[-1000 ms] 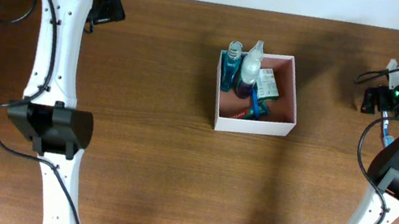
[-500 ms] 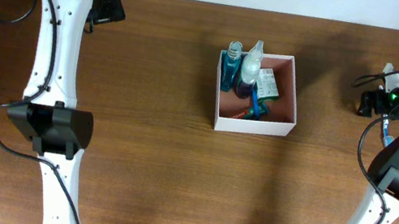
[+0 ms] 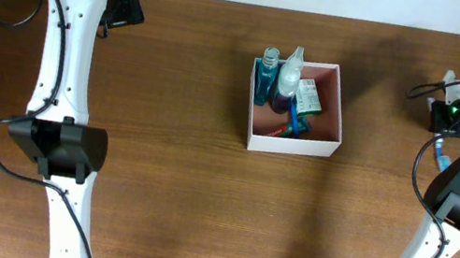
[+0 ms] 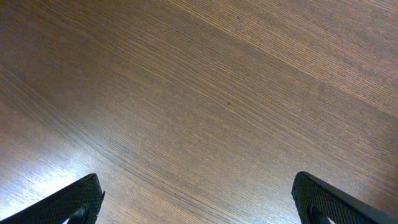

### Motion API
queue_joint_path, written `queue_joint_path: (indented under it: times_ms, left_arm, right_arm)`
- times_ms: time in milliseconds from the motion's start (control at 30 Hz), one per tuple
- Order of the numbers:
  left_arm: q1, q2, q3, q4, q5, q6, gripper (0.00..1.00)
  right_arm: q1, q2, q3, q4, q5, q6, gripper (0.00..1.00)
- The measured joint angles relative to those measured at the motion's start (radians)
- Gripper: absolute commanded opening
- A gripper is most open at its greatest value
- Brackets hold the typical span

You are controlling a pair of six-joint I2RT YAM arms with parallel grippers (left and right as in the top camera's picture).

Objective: Pack container
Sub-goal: 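Lower the right gripper and close it on the toothbrush handle, then lift the toothbrush and carry it left over the box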

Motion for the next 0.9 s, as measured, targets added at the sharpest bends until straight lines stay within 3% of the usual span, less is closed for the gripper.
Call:
queue_joint_path:
  times_ms: [67, 500, 800, 900]
  left_arm:
    - [0.000, 0.000, 0.000, 0.000, 0.000, 0.000, 0.99]
    - [0.000, 0.000, 0.000, 0.000, 0.000, 0.000, 0.99]
    - [0.000, 0.000, 0.000, 0.000, 0.000, 0.000, 0.99]
    - [0.000, 0.000, 0.000, 0.000, 0.000, 0.000, 0.99]
  right_arm:
    - [0.000, 0.000, 0.000, 0.002, 0.002, 0.012, 0.04]
    - [0.000, 0.005, 0.034, -0.106, -0.017, 0.103, 0.04]
    - [0.032, 0.017, 0.409, -0.477, -0.091, 0.239, 0.03]
    - [0.070, 0.017, 0.543, -0.529, -0.129, 0.282, 0.04]
